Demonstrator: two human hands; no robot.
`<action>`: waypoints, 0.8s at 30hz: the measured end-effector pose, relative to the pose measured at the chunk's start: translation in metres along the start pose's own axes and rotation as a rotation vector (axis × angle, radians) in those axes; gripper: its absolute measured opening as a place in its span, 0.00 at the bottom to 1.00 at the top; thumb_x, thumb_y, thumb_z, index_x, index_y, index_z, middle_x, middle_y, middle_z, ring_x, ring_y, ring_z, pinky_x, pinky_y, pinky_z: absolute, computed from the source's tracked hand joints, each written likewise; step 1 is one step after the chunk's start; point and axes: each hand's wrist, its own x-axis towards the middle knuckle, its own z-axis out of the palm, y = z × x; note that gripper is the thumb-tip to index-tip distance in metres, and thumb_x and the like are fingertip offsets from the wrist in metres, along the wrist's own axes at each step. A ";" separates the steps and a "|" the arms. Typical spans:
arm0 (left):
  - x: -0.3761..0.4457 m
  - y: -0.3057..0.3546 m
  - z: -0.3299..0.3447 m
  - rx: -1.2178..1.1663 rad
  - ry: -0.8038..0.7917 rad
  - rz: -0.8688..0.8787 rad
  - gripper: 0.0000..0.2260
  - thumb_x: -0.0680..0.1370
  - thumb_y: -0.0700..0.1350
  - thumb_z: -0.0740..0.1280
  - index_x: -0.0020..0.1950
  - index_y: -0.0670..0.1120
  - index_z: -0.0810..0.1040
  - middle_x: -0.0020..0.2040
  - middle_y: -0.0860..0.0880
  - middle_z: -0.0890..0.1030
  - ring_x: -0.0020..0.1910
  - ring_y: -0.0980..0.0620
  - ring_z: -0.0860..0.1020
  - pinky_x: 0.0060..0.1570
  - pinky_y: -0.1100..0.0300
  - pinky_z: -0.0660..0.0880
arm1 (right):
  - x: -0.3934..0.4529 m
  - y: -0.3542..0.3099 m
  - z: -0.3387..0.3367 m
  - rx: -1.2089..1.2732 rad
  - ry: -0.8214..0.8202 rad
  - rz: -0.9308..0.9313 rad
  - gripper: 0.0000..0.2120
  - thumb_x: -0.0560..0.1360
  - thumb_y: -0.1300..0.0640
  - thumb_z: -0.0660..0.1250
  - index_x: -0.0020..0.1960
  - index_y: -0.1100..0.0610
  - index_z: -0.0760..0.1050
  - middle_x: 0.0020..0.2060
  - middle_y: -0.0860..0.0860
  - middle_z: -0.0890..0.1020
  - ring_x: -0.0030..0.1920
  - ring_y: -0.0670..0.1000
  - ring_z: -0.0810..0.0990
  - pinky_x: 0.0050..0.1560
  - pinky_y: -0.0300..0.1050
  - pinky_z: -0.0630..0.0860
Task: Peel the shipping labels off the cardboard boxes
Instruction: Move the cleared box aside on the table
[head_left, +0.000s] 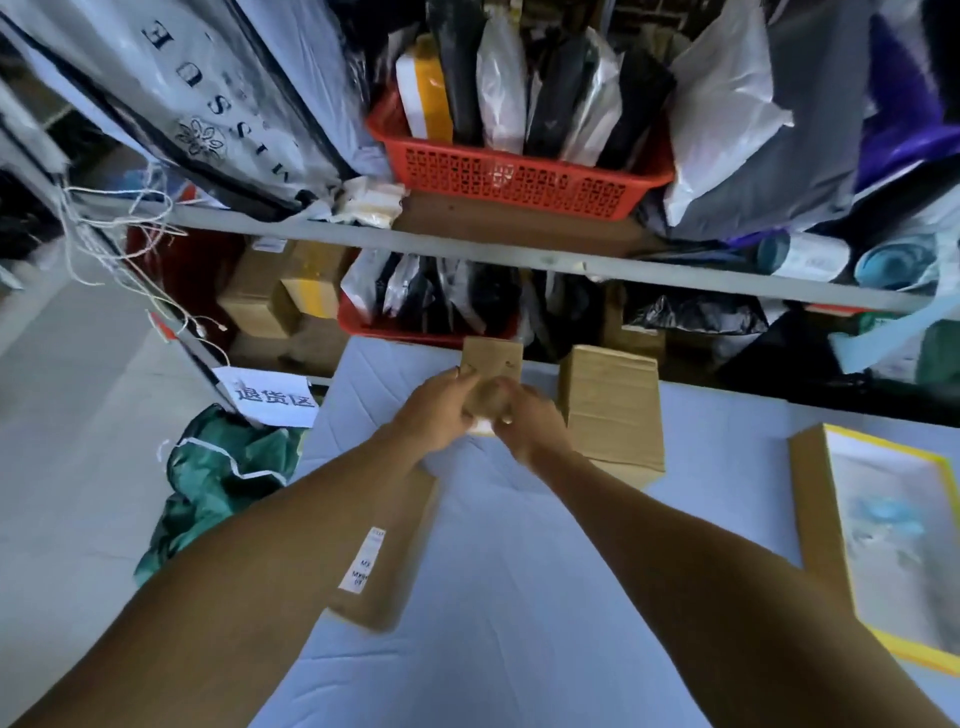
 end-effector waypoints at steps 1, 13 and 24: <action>0.009 -0.006 0.007 0.003 -0.012 0.001 0.27 0.75 0.42 0.69 0.73 0.48 0.68 0.66 0.43 0.74 0.62 0.41 0.75 0.59 0.51 0.73 | 0.009 0.004 0.005 0.003 -0.009 -0.005 0.21 0.75 0.59 0.64 0.68 0.50 0.69 0.58 0.55 0.78 0.54 0.58 0.79 0.46 0.45 0.73; -0.004 -0.029 0.014 0.044 -0.098 -0.048 0.31 0.78 0.48 0.67 0.78 0.49 0.57 0.76 0.43 0.62 0.71 0.41 0.67 0.68 0.48 0.68 | -0.002 -0.005 0.006 -0.038 -0.019 0.032 0.22 0.75 0.58 0.68 0.68 0.55 0.72 0.64 0.55 0.76 0.63 0.57 0.76 0.60 0.47 0.73; -0.225 -0.062 0.020 -0.095 0.061 -0.346 0.34 0.73 0.60 0.70 0.76 0.60 0.59 0.79 0.47 0.54 0.78 0.44 0.51 0.74 0.52 0.54 | -0.182 -0.038 0.087 0.234 -0.205 -0.157 0.33 0.76 0.49 0.67 0.77 0.47 0.57 0.72 0.52 0.67 0.69 0.52 0.70 0.66 0.44 0.68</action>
